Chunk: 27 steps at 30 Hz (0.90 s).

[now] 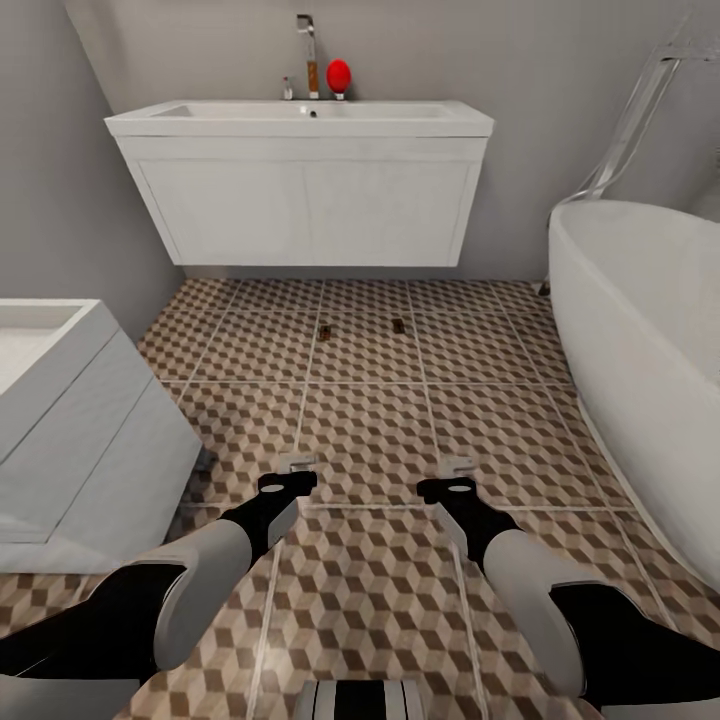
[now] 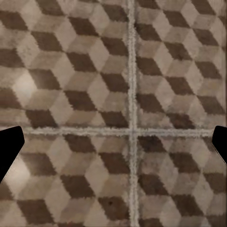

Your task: Take the four mousetraps from the cabinet in the bathroom and place them on the bathroom floor. Make sure all four end up on the same floor surface, and ensure that at least two of them are either under or directly next to the same bathroom sink.

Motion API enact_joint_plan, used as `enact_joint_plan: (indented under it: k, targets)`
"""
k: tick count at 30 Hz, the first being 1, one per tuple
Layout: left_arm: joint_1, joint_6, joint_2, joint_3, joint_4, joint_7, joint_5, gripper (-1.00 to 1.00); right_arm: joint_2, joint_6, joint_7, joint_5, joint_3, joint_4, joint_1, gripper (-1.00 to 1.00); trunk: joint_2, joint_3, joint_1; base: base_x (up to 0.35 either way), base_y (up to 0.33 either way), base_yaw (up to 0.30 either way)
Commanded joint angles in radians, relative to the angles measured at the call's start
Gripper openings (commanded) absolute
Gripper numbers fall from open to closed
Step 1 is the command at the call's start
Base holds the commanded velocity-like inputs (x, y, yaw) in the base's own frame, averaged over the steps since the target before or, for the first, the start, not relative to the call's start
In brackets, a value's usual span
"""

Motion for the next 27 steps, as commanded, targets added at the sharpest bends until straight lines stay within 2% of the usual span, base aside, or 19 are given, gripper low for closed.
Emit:
enact_joint_plan:
  k: [1, 27]
  targets:
    - [-0.001, -0.003, 0.0, 0.006, 0.001, 0.003, -0.003, 1.0, 0.0, 0.009, -0.004, 0.006, 0.002, -0.002, 0.0, 1.0, 0.0, 0.003, -0.001, 0.0, 0.0, 0.0]
    - [0.0, 0.001, 0.0, 0.007, 0.001, 0.004, 0.0, 1.0, -0.002, 0.004, -0.004, 0.005, 0.002, -0.002, 0.0, 1.0, 0.006, 0.104, -0.012, 0.0, 0.0, 0.0]
